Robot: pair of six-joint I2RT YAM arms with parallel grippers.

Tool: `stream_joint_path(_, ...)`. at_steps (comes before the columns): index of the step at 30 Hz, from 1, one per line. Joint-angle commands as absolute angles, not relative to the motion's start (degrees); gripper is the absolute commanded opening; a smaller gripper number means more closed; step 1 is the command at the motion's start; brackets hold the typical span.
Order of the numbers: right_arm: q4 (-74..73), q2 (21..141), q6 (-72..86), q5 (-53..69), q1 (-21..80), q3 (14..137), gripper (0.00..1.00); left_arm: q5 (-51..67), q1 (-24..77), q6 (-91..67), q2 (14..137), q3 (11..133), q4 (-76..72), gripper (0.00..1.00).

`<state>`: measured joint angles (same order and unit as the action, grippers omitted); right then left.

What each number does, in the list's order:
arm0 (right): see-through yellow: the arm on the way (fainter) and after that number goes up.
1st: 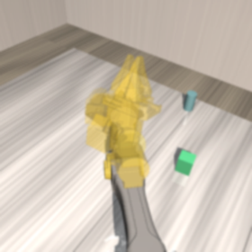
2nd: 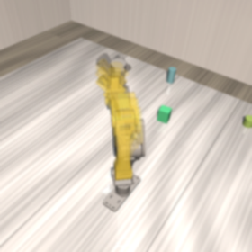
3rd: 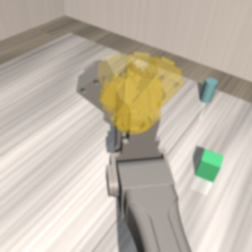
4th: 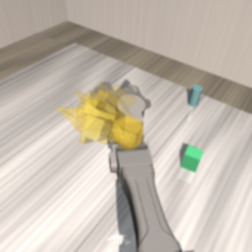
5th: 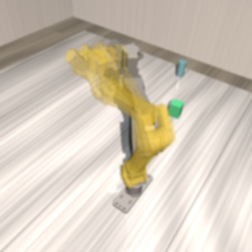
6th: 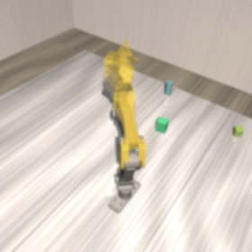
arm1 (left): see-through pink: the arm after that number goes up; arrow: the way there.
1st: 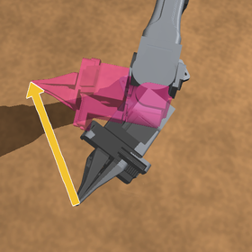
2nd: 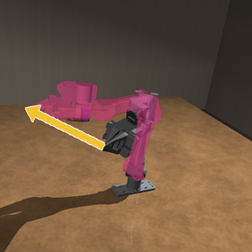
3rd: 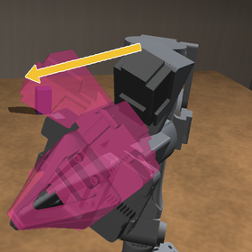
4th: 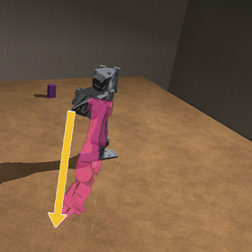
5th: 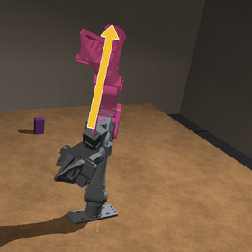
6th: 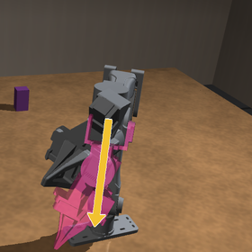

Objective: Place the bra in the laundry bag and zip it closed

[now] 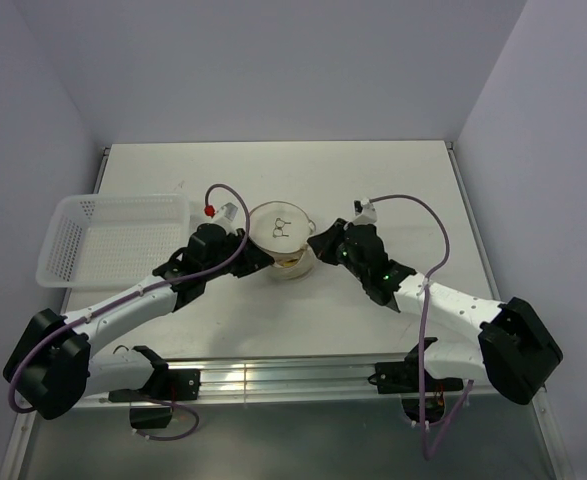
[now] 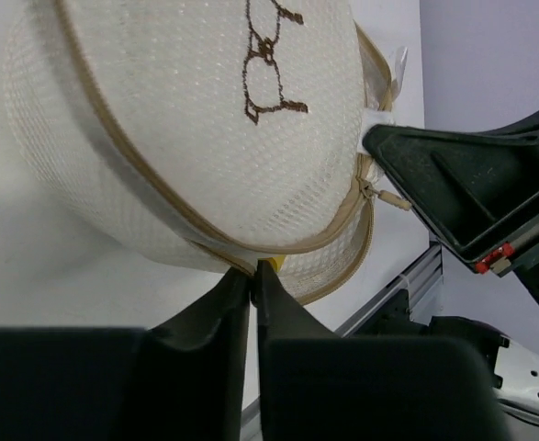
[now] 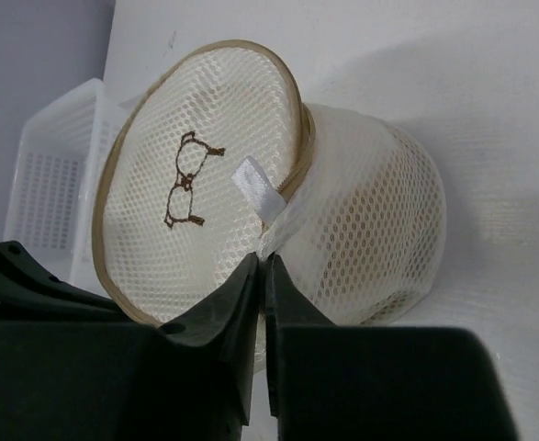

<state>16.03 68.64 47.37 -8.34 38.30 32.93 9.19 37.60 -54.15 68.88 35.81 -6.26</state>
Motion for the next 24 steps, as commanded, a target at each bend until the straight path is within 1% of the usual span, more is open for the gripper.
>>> stream_joint_path(1,23.0,66.1,46.5,-7.8,38.0,30.8,0.06,6.9,37.8,-52.0,68.7,36.9,-9.1,0.10)
stream_joint_path(2,24.9,65.8,46.5,-7.7,38.0,29.6,0.05,6.3,37.8,-51.6,68.7,36.9,-9.0,0.07)
stream_joint_path(3,26.0,65.7,46.6,-7.6,38.0,29.0,0.03,5.0,37.8,-50.5,68.7,36.9,-8.9,0.01)
stream_joint_path(4,27.2,65.1,46.6,-7.5,38.0,28.3,0.00,4.1,37.8,-49.8,68.7,36.9,-8.7,0.00)
stream_joint_path(8,36.4,63.6,47.5,-7.0,37.9,23.0,0.00,-2.2,37.2,-47.1,69.1,37.5,-6.3,0.00)
stream_joint_path(11,41.5,62.8,47.5,-7.2,38.0,20.5,0.00,-4.5,36.7,-45.6,69.1,38.8,-5.7,0.00)
stream_joint_path(12,42.6,62.8,47.6,-7.3,38.0,20.0,0.00,-4.8,36.7,-45.4,69.1,39.8,-4.6,0.03)
stream_joint_path(13,43.6,62.9,47.7,-7.5,38.0,19.4,0.00,-4.3,36.7,-45.1,68.8,40.2,-4.0,0.10)
stream_joint_path(14,45.9,63.0,47.7,-7.6,38.0,18.6,0.00,-3.6,36.7,-44.7,68.6,40.7,-3.5,0.19)
stream_joint_path(15,47.1,63.1,47.6,-7.4,38.0,18.3,0.00,-2.8,37.0,-44.9,68.4,41.3,-1.9,0.40)
stream_joint_path(16,47.5,63.5,47.4,-7.8,38.1,18.3,0.00,-1.8,38.0,-45.0,67.1,41.5,-1.0,0.55)
stream_joint_path(17,47.5,63.7,47.3,-8.1,38.1,18.5,0.00,-1.7,38.7,-45.3,66.1,41.6,-0.2,0.59)
stream_joint_path(18,47.1,64.0,47.0,-8.3,38.1,18.6,0.00,-1.8,39.5,-45.5,65.0,41.7,2.7,0.62)
stream_joint_path(19,46.6,64.0,46.8,-8.4,38.2,18.9,0.00,-1.9,40.3,-46.0,62.9,41.9,4.0,0.62)
stream_joint_path(20,46.5,64.2,46.4,-8.7,38.3,18.9,0.00,-2.5,42.1,-46.3,61.8,42.3,5.3,0.57)
stream_joint_path(21,46.6,64.2,46.5,-9.1,38.3,18.9,0.00,-2.9,42.9,-47.1,60.9,43.0,6.6,0.55)
stream_joint_path(24,46.6,63.9,46.2,-9.5,38.4,18.7,0.00,-3.8,45.4,-48.9,58.6,44.9,10.3,0.51)
